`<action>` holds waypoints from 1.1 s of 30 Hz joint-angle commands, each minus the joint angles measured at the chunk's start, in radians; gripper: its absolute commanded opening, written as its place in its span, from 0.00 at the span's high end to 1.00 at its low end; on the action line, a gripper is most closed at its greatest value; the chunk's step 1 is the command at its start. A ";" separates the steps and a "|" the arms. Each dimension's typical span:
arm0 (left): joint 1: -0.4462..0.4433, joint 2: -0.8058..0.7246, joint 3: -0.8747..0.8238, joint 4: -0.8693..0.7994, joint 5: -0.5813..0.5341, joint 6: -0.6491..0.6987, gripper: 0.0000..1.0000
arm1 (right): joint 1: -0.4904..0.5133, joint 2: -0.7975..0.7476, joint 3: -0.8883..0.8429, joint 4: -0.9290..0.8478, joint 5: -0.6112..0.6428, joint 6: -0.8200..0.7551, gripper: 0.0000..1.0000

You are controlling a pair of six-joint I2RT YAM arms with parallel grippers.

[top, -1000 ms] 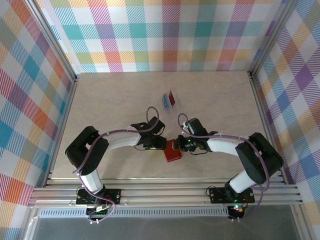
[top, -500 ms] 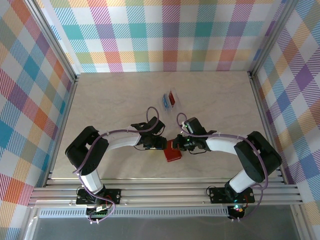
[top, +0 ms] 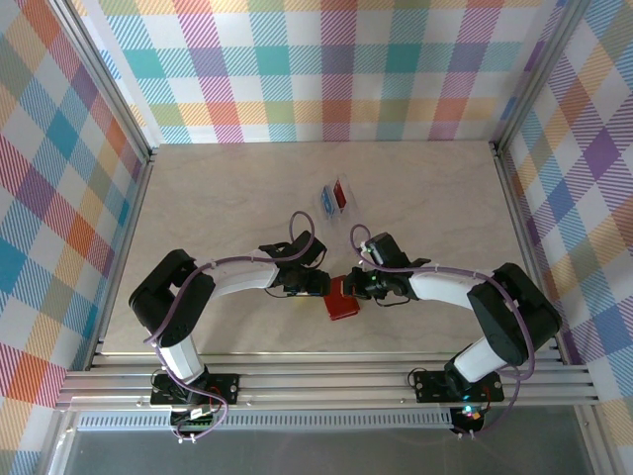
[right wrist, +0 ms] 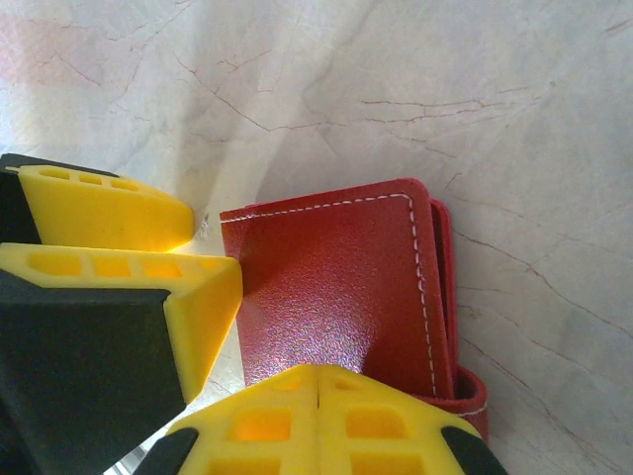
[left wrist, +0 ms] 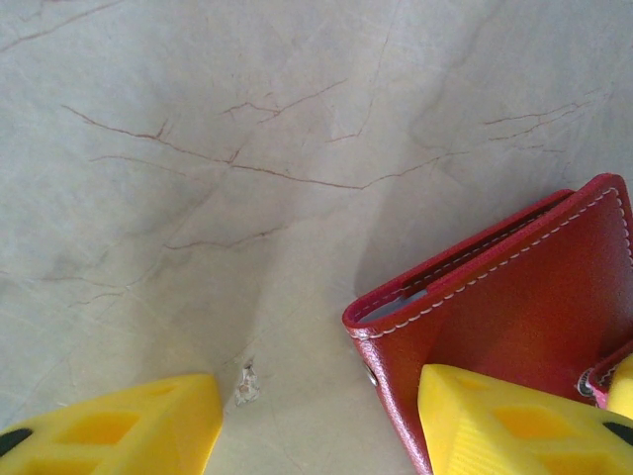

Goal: Put the credit cards into the card holder
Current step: Close the button on the card holder.

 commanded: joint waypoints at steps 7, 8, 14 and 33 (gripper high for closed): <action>-0.021 0.089 -0.044 0.081 0.041 0.002 0.42 | -0.006 0.017 -0.022 -0.002 0.016 -0.013 1.00; -0.022 0.087 -0.044 0.081 0.041 0.002 0.42 | -0.006 0.018 -0.026 0.001 0.017 -0.013 1.00; -0.021 0.085 -0.045 0.082 0.041 0.002 0.42 | -0.006 0.021 -0.026 -0.014 0.031 -0.019 1.00; -0.021 0.087 -0.039 0.076 0.036 0.002 0.42 | -0.006 0.041 -0.055 -0.028 0.063 -0.026 1.00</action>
